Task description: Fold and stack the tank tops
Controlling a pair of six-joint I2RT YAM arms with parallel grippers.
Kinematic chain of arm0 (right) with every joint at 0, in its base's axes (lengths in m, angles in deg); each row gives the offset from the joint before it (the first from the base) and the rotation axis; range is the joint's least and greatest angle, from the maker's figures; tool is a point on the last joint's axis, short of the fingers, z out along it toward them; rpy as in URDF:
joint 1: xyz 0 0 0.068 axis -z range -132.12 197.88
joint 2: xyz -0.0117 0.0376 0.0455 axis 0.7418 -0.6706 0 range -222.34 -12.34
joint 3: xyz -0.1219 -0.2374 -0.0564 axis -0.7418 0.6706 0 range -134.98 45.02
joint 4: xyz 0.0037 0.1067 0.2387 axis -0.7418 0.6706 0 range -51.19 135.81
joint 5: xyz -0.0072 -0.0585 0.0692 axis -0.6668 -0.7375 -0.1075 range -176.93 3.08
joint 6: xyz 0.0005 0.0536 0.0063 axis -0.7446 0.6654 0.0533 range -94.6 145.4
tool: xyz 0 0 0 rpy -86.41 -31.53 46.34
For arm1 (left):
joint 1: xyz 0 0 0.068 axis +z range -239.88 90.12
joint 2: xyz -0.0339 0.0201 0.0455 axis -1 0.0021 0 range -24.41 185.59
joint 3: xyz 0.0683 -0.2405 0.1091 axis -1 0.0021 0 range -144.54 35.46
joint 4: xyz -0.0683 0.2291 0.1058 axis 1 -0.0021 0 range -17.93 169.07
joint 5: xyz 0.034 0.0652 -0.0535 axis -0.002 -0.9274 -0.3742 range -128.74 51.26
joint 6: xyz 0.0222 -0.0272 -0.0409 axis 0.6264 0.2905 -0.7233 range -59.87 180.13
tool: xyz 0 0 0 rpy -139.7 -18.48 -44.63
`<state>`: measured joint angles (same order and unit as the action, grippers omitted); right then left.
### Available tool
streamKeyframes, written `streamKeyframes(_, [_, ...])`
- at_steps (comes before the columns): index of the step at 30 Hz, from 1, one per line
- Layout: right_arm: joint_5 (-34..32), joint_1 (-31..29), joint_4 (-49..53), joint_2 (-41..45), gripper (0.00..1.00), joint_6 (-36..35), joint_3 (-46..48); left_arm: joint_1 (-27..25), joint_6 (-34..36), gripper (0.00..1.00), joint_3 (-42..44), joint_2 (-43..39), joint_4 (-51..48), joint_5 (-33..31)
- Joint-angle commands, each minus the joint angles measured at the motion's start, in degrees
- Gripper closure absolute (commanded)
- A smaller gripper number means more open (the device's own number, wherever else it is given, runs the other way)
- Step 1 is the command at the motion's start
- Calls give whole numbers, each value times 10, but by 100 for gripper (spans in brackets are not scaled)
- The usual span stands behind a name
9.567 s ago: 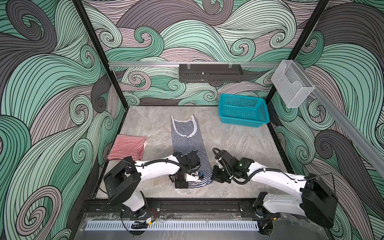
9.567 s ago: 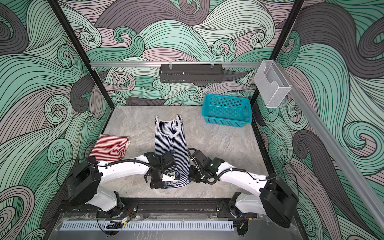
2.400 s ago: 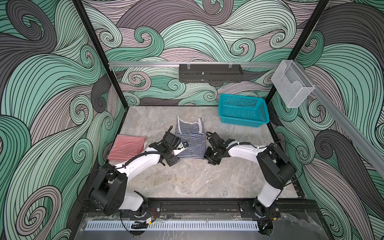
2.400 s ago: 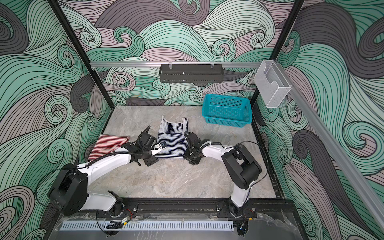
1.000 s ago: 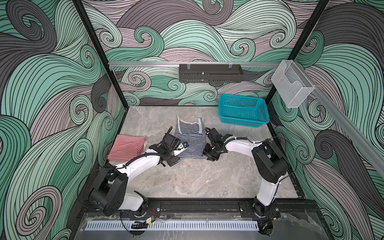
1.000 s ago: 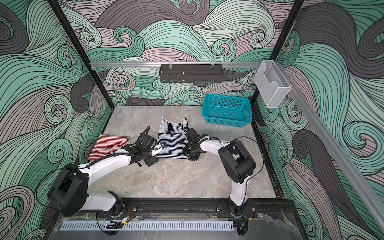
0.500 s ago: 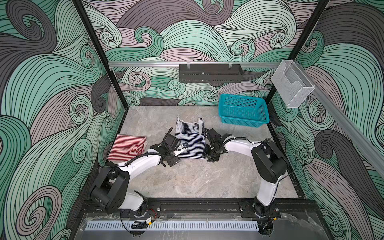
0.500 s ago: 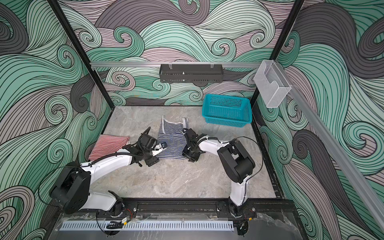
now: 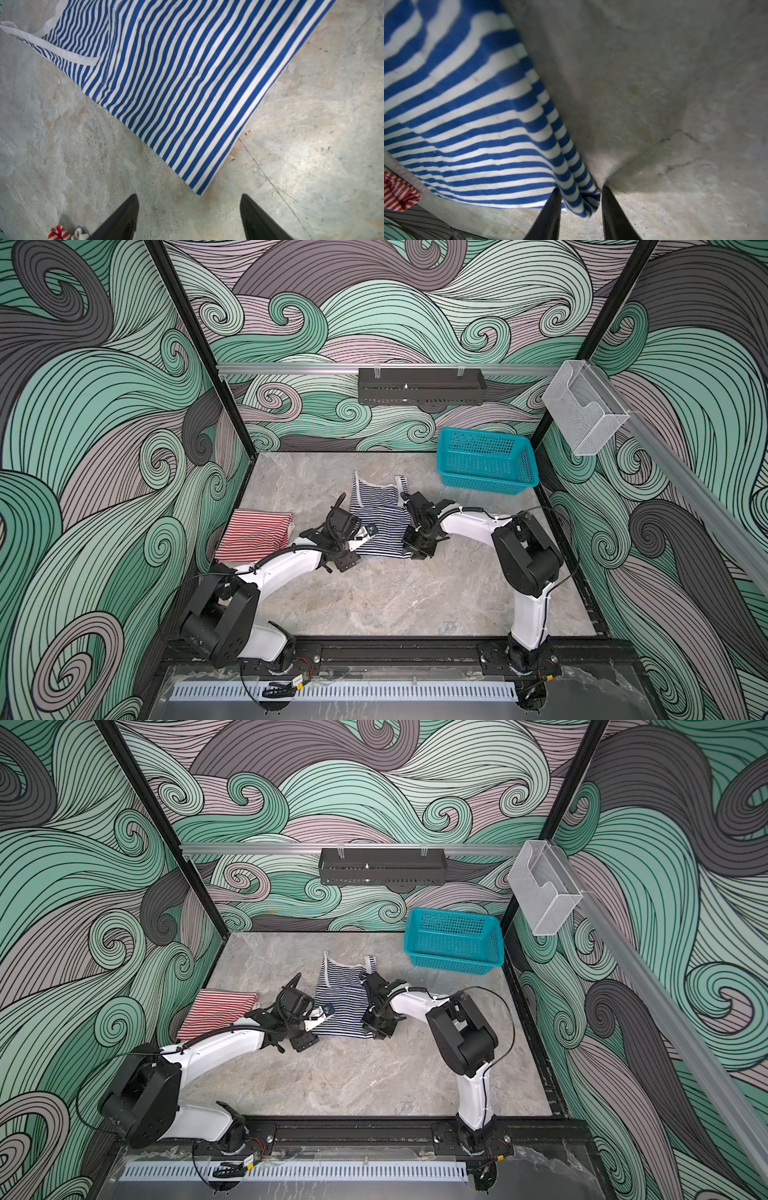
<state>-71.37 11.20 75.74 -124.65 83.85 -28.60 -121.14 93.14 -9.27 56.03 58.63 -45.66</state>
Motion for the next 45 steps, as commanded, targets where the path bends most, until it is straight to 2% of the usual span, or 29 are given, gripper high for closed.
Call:
streamKeyframes(1, [-29, -6, 63, -8, 66, -13, 4, -1, 3, 20, -1, -9, 7, -3])
streamKeyframes(20, [-39, -11, 59, -48, 68, -15, -23, -2, 1, 21, -7, -2, 11, -5])
streamKeyframes(30, [-48, -11, 65, -55, 75, -21, -37, -2, -5, 21, -3, -3, 12, -2])
streamKeyframes(35, [-55, -10, 65, -56, 84, -27, -39, -1, -5, 21, -5, 0, 10, 2])
streamKeyframes(38, [-61, -11, 66, -50, 86, -34, -37, -1, -6, 21, -7, 5, 9, 7])
streamKeyframes(42, [-64, -11, 59, -27, 87, -42, -25, -1, -5, 20, -15, 26, 1, 22])
streamKeyframes(45, [-70, -12, 58, 0, 92, -52, -13, -1, -1, 19, -37, 47, -31, 57])
